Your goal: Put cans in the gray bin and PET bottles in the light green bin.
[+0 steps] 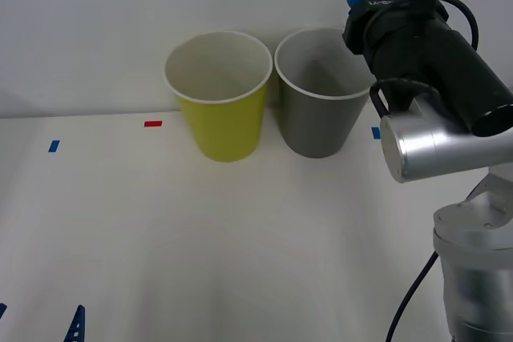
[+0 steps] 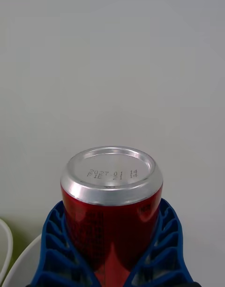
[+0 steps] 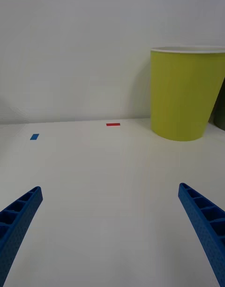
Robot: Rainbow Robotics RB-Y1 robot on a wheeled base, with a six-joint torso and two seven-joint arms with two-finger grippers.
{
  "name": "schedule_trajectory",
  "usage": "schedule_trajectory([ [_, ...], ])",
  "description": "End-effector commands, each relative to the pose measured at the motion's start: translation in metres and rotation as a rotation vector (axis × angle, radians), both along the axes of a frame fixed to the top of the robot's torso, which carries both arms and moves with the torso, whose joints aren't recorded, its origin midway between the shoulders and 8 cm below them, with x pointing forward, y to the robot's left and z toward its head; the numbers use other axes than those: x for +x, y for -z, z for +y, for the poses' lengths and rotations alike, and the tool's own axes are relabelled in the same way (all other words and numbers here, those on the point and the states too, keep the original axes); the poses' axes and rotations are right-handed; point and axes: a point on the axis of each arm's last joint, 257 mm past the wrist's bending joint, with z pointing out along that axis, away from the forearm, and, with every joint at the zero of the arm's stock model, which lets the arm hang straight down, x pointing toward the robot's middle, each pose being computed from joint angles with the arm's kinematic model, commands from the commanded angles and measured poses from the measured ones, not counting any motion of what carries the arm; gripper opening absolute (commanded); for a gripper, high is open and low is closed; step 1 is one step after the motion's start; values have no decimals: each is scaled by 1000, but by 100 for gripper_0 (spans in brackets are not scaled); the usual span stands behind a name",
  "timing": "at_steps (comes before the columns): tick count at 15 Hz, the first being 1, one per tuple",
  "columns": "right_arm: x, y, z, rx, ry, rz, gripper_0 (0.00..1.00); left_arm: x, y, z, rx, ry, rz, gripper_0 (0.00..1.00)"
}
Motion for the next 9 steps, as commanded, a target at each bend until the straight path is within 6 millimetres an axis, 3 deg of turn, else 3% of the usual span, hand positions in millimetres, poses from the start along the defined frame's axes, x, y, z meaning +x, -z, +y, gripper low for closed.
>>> schedule_trajectory([
  [1, 15, 2, 6, -17, -13, -23, 0, 0, 0, 0, 0, 0, 0, 100],
  [9, 52, 19, 14, -53, -38, -14, 0, 0, 0, 0, 0, 0, 0, 100],
])
